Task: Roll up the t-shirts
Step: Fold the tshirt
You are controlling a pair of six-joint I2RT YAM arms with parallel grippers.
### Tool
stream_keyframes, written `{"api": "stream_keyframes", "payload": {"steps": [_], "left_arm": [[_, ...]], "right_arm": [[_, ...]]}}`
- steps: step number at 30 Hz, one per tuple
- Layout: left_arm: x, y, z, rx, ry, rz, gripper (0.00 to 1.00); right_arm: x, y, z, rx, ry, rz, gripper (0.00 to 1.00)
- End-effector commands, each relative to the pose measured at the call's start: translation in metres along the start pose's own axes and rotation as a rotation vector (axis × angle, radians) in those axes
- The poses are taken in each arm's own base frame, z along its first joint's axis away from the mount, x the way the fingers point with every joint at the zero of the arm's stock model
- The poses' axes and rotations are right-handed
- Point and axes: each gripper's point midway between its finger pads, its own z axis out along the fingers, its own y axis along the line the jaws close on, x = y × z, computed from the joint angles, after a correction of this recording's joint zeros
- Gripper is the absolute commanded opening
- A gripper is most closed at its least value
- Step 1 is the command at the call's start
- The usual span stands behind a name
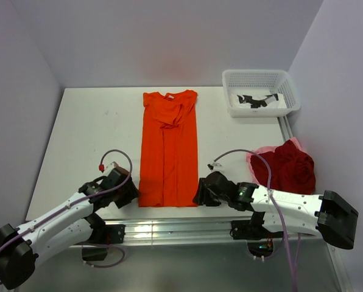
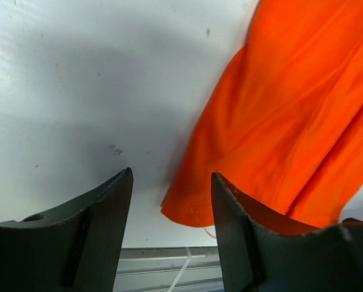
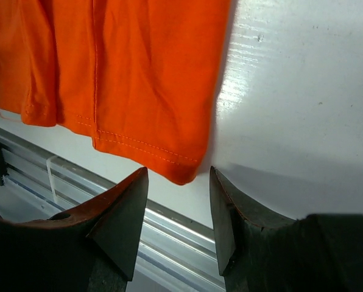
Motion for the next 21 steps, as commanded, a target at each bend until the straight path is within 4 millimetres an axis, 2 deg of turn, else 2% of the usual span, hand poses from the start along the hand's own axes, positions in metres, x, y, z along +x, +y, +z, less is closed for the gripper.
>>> {"api": "stream_keyframes", "payload": {"steps": [1,3,6,13,21], "left_arm": [[0.005,0.000,0.004,0.008,0.006,-0.008,0.57],[0.012,0.001,0.004,0.021,0.031,0.004,0.52],[0.017,0.006,0.003,0.020,0.040,0.012,0.52],[0.022,-0.008,-0.002,0.128,0.038,0.040,0.52],[0.034,0.001,0.003,0.121,0.064,0.063,0.51]], "right_arm": [[0.004,-0.008,0.001,0.033,-0.001,0.019,0.52],[0.007,-0.010,0.001,0.034,0.007,0.022,0.51],[0.011,-0.011,0.001,0.033,0.019,0.024,0.50],[0.015,-0.012,0.006,0.051,0.034,0.020,0.48],[0.016,-0.010,0.013,0.063,0.046,0.006,0.44]]}}
